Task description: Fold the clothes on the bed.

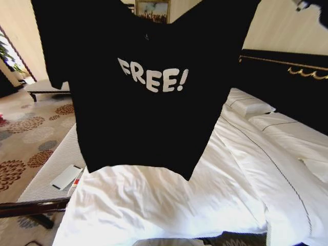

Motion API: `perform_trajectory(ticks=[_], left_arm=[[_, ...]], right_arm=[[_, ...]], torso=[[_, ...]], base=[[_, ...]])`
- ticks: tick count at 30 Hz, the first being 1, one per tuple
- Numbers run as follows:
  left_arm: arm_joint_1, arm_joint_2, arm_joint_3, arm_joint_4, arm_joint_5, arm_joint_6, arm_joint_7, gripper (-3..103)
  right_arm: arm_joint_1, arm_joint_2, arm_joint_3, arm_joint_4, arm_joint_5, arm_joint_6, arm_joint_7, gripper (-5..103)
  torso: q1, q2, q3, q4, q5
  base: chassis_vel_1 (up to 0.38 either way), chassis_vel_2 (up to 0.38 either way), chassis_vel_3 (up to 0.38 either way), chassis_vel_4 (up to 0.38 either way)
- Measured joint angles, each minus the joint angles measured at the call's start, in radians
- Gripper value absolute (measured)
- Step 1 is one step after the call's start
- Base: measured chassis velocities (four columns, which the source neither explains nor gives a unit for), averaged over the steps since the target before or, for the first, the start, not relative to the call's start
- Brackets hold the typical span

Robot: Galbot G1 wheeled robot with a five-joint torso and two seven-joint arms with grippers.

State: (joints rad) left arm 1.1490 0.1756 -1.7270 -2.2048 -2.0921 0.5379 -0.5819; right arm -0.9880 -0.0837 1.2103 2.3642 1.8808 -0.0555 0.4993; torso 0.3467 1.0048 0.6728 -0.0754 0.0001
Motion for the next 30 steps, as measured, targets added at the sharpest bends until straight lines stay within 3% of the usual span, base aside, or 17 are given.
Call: perform_trajectory(ticks=[5,8,11,13,14,15,17,20,23,30], left_arm=[[0.005,-0.038,0.002,-0.04,-0.012,0.037,-0.067,0],[0.045,-0.072,0.037,-0.082,-0.028,0.078,-0.158,0],[0.077,-0.091,0.065,-0.106,-0.034,0.096,-0.203,0],[0.101,-0.099,0.139,-0.117,-0.025,0.103,-0.234,0],[0.101,-0.099,0.139,-0.117,-0.025,0.103,-0.234,0],[0.11,-0.1,0.203,-0.117,0.003,0.103,-0.236,0],[0.114,-0.101,0.309,-0.098,0.109,0.078,-0.191,0],[0.115,-0.102,0.36,-0.068,0.197,0.056,-0.139,0],[0.112,-0.101,0.357,-0.028,0.247,0.016,-0.079,0],[0.073,-0.085,0.298,0.003,0.28,-0.048,-0.034,0]], right_arm=[[0.001,0.011,-0.008,-0.005,-0.015,-0.02,0.051,0],[-0.04,0.021,-0.039,-0.017,-0.049,-0.05,0.085,0],[-0.073,0.024,-0.064,-0.016,-0.062,-0.087,0.116,0],[-0.151,0.03,-0.086,-0.017,-0.092,-0.122,0.133,0],[-0.151,0.03,-0.086,-0.017,-0.092,-0.122,0.133,0],[-0.22,0.04,-0.093,-0.029,-0.141,-0.132,0.122,0],[-0.32,0.063,-0.116,-0.064,-0.238,-0.129,0.072,0],[-0.347,0.086,-0.153,-0.092,-0.296,-0.117,0.027,0],[-0.34,0.121,-0.175,-0.127,-0.335,-0.085,-0.028,0],[-0.295,0.125,-0.133,-0.132,-0.343,-0.041,-0.041,0]], torso=[[0.0,0.0,0.0,0.0001,-0.0002],[0.0,0.0,0.0,0.0002,-0.0004],[0.0,0.0,0.0,0.0001,-0.0004],[0.0,0.0,0.0,0.0001,-0.0001],[0.0,0.0,0.0,0.0001,-0.0001],[0.0,0.0,0.0,0.0,0.0],[0.0,0.0,0.0,0.0002,-0.0002],[0.0,0.0,0.0,0.0001,0.0],[0.0,0.0,0.0,-0.0001,0.0],[0.0,0.0,0.0,0.0,0.0]], base=[[0.0,0.0,0.0,0.0],[0.0,0.0,0.0,0.0],[0.0,0.0,0.0,0.0],[0.0,0.0,0.0,0.0],[0.0,0.0,0.0,0.0],[0.0,0.0,0.0,0.0],[0.0,0.0,0.0,0.0],[0.0,0.0,0.0,0.0],[0.0,0.0,0.0,0.0],[0.0,0.0,0.0,0.0]])
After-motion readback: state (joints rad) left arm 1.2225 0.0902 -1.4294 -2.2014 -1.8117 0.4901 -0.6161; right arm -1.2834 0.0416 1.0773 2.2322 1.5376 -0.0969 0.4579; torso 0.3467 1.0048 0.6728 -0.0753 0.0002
